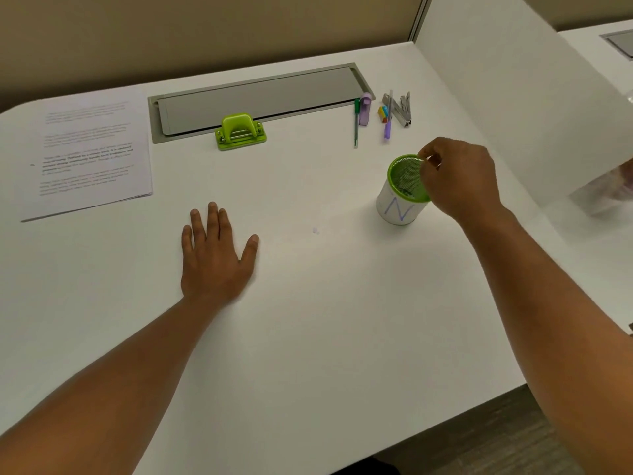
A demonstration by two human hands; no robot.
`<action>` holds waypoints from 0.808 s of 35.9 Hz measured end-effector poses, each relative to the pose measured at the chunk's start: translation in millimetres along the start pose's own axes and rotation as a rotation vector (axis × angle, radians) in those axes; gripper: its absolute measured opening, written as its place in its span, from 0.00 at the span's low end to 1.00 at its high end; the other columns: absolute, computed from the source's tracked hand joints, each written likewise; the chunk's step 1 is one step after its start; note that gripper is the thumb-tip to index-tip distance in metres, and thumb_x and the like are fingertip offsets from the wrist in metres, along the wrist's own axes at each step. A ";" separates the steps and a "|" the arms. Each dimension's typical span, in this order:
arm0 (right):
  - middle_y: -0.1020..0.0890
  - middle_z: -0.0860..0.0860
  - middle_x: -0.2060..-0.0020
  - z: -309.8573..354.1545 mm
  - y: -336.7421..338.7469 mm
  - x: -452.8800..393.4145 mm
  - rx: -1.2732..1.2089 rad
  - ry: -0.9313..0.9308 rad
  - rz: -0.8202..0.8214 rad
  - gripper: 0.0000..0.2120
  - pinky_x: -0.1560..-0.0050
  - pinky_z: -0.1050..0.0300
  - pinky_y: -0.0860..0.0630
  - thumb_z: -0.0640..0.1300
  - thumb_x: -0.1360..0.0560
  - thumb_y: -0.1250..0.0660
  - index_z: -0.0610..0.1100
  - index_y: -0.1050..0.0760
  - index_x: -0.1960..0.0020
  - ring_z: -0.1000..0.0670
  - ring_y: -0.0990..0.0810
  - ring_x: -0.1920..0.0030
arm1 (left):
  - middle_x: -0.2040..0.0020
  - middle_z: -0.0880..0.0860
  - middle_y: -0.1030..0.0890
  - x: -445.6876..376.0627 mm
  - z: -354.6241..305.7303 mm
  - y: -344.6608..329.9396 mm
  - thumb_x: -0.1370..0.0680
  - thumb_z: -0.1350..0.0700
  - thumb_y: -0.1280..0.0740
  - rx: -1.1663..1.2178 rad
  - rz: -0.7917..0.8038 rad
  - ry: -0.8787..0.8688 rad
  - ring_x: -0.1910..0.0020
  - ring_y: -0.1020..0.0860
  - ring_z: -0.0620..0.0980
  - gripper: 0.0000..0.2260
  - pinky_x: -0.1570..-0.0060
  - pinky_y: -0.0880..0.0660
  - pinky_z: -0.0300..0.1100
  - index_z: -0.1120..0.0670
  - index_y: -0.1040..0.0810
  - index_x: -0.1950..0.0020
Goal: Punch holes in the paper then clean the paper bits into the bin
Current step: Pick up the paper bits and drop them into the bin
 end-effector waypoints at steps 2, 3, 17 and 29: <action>0.19 0.45 0.48 0.8 -1.7 0.7 0.048 0.000 0.041 0.13 0.54 0.55 0.31 0.41 0.26 0.37 0.46 0.20 0.43 0.42 0.22 0.48 | 0.18 0.54 0.52 -0.1 0.1 0.3 0.20 0.34 0.56 0.008 -0.001 0.000 0.20 0.56 0.58 0.37 0.22 0.55 0.55 0.58 0.49 0.20; 0.20 0.45 0.48 3.1 -1.2 1.7 0.035 -0.001 0.022 0.13 0.53 0.54 0.30 0.41 0.26 0.37 0.46 0.20 0.43 0.42 0.22 0.48 | 0.18 0.54 0.52 -0.1 0.2 0.4 0.20 0.34 0.56 0.008 -0.002 0.001 0.20 0.56 0.58 0.37 0.22 0.55 0.55 0.58 0.49 0.20; 0.19 0.49 0.52 72.2 -93.5 57.7 -0.112 0.278 0.448 0.11 0.54 0.56 0.28 0.47 0.22 0.35 0.46 0.21 0.43 0.47 0.21 0.51 | 0.18 0.54 0.53 -0.5 0.3 0.5 0.20 0.33 0.58 0.008 0.001 0.005 0.20 0.57 0.57 0.37 0.22 0.56 0.54 0.57 0.50 0.19; 0.21 0.45 0.59 77.2 -123.3 64.8 0.004 0.400 0.345 0.06 0.62 0.48 0.24 0.40 0.23 0.37 0.40 0.22 0.54 0.42 0.24 0.59 | 0.18 0.54 0.52 -0.7 0.8 -1.4 0.20 0.34 0.57 -0.005 -0.004 0.007 0.20 0.56 0.57 0.37 0.22 0.55 0.55 0.57 0.50 0.19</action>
Point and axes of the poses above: each hand's wrist, its own x-axis away from the middle knuckle, its own y-axis out of the back of the hand, z = x × y, the point moved 1 cm from there along -x, towards the middle knuckle
